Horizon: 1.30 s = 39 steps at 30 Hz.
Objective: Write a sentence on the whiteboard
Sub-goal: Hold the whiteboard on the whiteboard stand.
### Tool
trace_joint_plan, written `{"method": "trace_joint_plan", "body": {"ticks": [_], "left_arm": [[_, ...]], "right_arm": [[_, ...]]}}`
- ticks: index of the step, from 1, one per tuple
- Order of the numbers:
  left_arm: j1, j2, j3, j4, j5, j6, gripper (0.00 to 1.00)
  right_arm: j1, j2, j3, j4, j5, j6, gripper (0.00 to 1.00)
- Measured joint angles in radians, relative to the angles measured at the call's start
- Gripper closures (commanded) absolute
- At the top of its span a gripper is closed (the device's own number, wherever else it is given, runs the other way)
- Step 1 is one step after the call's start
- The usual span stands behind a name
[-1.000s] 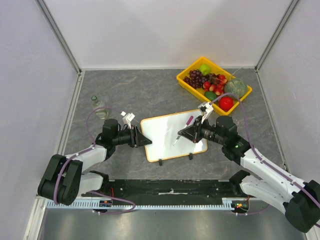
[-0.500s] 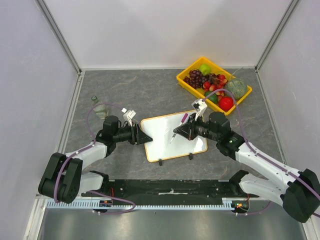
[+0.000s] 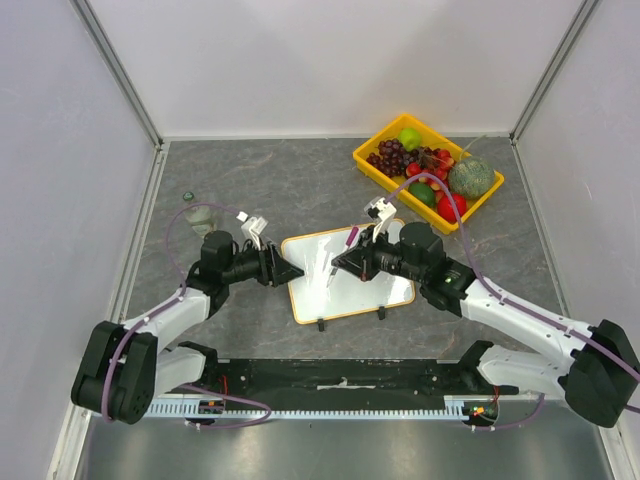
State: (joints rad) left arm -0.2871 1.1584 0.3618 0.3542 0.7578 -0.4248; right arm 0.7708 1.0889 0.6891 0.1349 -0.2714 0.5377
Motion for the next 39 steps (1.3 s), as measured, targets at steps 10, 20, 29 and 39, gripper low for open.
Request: {"method": "trace_joint_plan", "body": {"ticks": [10, 20, 29, 39], "left_arm": [[0.006, -0.023, -0.01, 0.0, -0.026, 0.0, 0.36], [0.013, -0.047, -0.025, 0.006, -0.026, 0.0, 0.35], [0.018, -0.06, -0.041, 0.015, -0.026, 0.0, 0.35], [0.021, -0.043, -0.042, 0.021, -0.014, 0.0, 0.36]], "right_arm": [[0.013, -0.006, 0.0, 0.0, 0.061, 0.0, 1.0], [0.013, -0.062, 0.0, -0.002, 0.116, -0.011, 1.0], [0.013, -0.163, -0.01, -0.045, 0.168, -0.022, 1.0], [0.013, -0.244, -0.064, -0.069, 0.19, -0.022, 1.0]]}}
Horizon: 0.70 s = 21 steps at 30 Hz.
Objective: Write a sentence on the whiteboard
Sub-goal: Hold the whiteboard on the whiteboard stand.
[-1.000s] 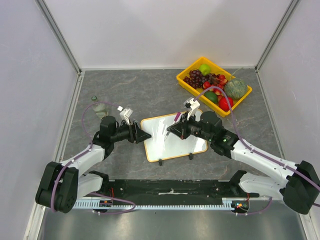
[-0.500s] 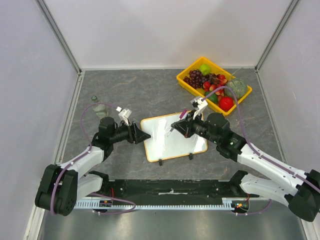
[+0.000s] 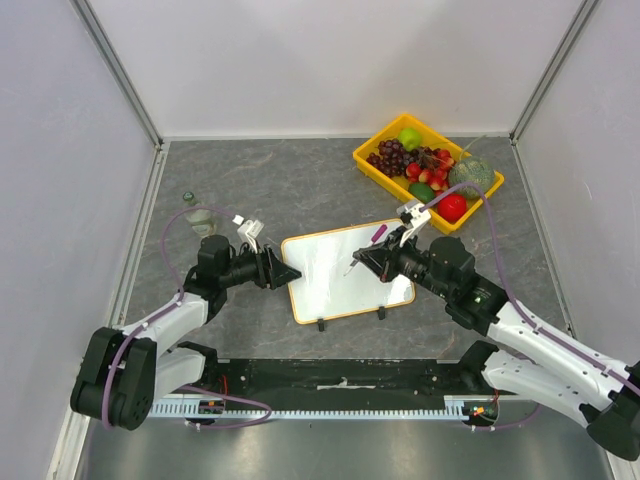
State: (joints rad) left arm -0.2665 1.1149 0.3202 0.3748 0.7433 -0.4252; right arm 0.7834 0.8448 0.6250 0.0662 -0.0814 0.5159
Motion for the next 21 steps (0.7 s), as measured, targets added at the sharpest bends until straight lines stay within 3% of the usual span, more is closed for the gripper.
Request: {"method": "trace_joint_plan", "body": {"ticks": [18, 21], "left_arm": [[0.001, 0.028, 0.0, 0.055, 0.061, -0.003, 0.46], [0.001, 0.033, 0.0, 0.062, 0.072, -0.004, 0.52]], "right_arm": [[0.0, 0.013, -0.005, -0.021, -0.019, -0.004, 1.0], [0.0, 0.014, -0.005, -0.02, -0.019, -0.005, 1.0]]}}
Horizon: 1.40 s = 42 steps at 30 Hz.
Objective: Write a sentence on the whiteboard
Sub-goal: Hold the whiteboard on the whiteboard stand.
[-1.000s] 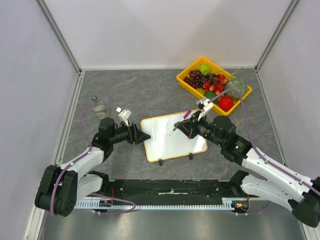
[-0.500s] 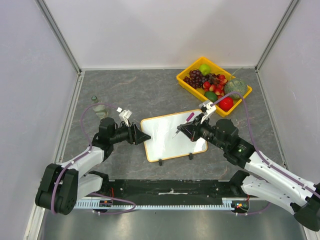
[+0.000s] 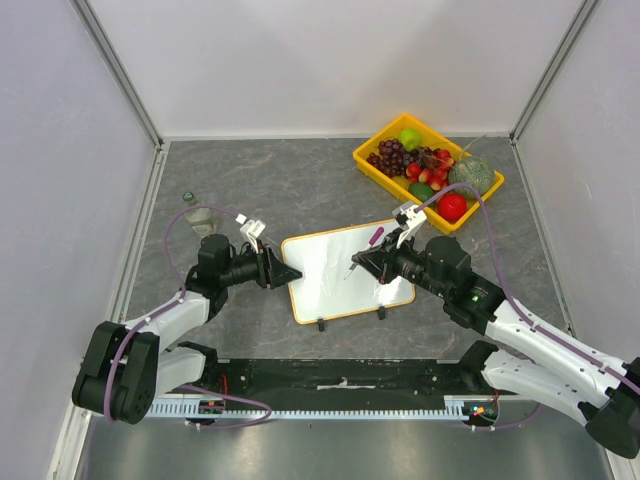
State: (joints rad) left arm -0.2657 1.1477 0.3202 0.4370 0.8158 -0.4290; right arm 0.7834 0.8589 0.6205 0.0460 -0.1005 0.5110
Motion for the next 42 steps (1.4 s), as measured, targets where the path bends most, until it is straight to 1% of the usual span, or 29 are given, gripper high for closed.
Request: {"method": "trace_joint_plan", "body": {"ticks": [6, 8, 17, 26, 28, 37, 42], "left_arm": [[0.002, 0.0, -0.008, 0.014, 0.006, 0.0, 0.57], [0.002, 0.0, -0.008, 0.015, 0.006, 0.0, 0.6], [0.003, 0.006, -0.01, 0.032, 0.013, -0.003, 0.7], [0.003, 0.006, -0.016, 0.039, 0.033, -0.011, 0.77], [0.003, 0.006, -0.016, 0.039, 0.034, -0.015, 0.79], [0.003, 0.006, -0.017, 0.043, 0.053, -0.031, 0.98], [0.003, 0.005, -0.017, 0.043, 0.055, -0.035, 0.98]], "right_arm": [[0.0, 0.0, 0.0, 0.0, 0.0, -0.006, 1.0], [0.0, 0.0, 0.0, 0.0, 0.0, -0.006, 1.0], [0.0, 0.003, 0.0, 0.011, -0.009, -0.006, 1.0], [0.001, 0.019, 0.0, 0.024, -0.002, -0.007, 1.0], [0.005, 0.024, 0.0, 0.029, 0.004, -0.008, 1.0], [0.026, 0.072, 0.008, 0.066, 0.011, -0.045, 1.0], [0.039, 0.098, 0.034, 0.09, 0.026, -0.076, 1.0]]}}
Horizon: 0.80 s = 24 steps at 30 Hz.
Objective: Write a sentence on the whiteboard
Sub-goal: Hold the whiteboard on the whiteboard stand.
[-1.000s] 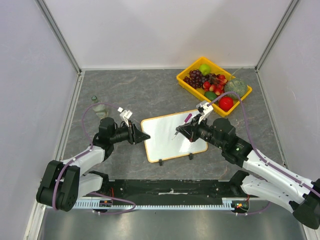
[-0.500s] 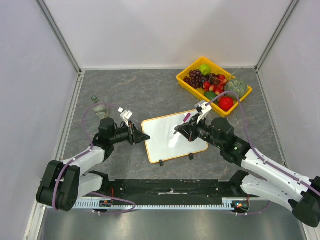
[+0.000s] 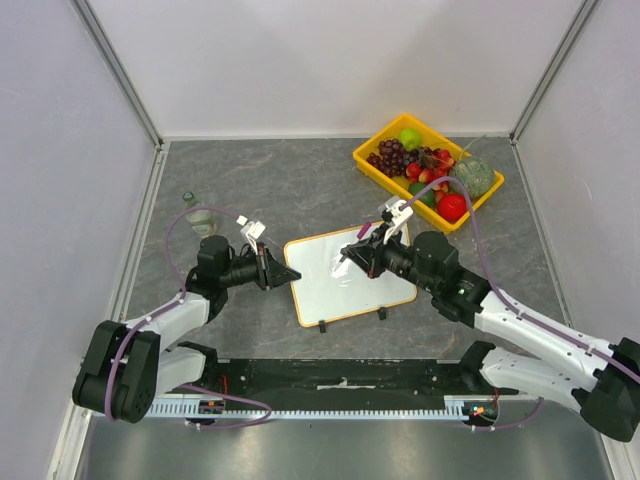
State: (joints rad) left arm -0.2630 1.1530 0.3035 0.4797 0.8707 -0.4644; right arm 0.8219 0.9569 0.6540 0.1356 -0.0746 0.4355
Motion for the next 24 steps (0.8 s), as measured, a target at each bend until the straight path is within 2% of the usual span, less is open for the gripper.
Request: {"method": "trace_joint_plan", "body": {"ticks": [24], "left_arm": [[0.0, 0.01, 0.0, 0.002, 0.004, -0.01, 0.98]], "right_arm": [[0.052, 0.157, 0.032, 0.254, 0.237, -0.089, 1.0]]}}
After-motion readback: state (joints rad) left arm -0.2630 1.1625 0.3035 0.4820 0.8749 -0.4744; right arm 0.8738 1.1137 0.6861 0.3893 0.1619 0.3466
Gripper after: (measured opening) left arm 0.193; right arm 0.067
